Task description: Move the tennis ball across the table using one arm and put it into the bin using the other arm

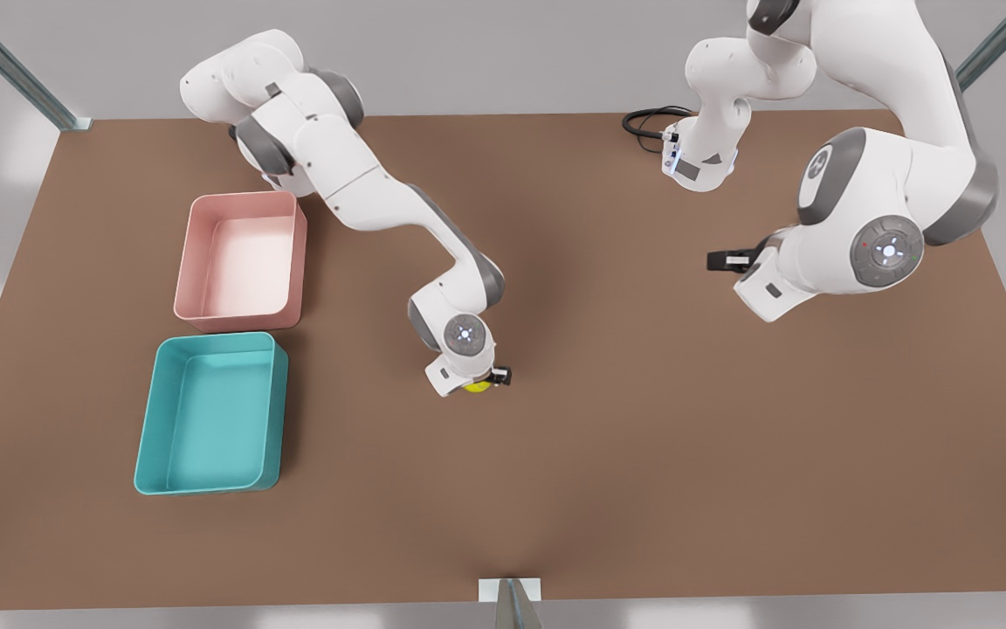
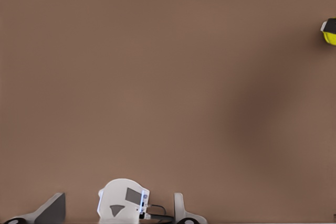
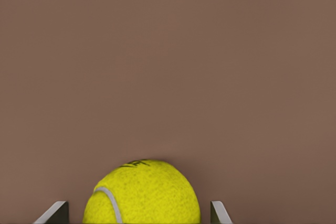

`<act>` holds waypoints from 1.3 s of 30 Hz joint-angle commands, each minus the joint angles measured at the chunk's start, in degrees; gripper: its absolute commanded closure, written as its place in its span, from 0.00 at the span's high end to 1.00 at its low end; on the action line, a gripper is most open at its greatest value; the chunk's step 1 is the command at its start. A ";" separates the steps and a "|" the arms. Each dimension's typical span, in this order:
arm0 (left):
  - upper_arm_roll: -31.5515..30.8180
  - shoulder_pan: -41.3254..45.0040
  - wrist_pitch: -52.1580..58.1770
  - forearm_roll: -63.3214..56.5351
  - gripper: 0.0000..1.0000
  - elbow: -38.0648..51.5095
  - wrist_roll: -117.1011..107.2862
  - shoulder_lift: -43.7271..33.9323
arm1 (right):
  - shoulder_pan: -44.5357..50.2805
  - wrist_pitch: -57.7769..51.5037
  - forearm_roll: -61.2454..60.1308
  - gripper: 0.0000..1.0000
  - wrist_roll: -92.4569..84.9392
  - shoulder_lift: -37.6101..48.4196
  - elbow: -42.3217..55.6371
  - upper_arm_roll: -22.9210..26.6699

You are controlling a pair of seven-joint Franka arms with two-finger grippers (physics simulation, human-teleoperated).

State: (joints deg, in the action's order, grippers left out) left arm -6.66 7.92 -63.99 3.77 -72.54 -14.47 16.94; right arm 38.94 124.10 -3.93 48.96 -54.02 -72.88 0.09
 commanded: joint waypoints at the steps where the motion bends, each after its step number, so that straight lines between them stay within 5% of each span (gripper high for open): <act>1: -0.02 0.07 0.10 -0.16 1.00 0.03 -3.64 -0.07 | 0.17 2.28 -0.02 1.00 5.09 -0.64 0.02 0.00; 17: -0.20 0.69 1.15 -0.08 1.00 -0.68 -3.55 0.90 | 1.05 5.98 -0.11 0.95 5.09 -0.82 -2.79 0.00; 23: -0.20 0.51 1.06 -0.08 1.00 -0.68 -3.46 0.90 | 0.61 5.98 0.07 0.59 5.09 -0.56 -2.88 0.00; 31: -0.20 0.60 1.24 0.01 1.00 -0.68 -3.55 0.90 | -0.70 5.36 0.24 0.55 3.69 3.66 -2.79 -0.18; 34: -0.20 0.60 1.24 0.01 1.00 -0.68 -3.55 0.90 | -5.89 -4.30 0.42 0.55 -21.16 8.93 -2.79 1.49; 39: -0.20 0.86 1.33 0.01 1.00 -0.68 -3.46 0.90 | -10.28 -17.74 0.24 0.55 -66.08 13.50 -2.88 17.22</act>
State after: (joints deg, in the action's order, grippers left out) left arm -6.84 8.66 -62.73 3.80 -73.23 -17.61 17.91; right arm 29.15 117.52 -4.14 35.63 -41.12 -75.78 15.17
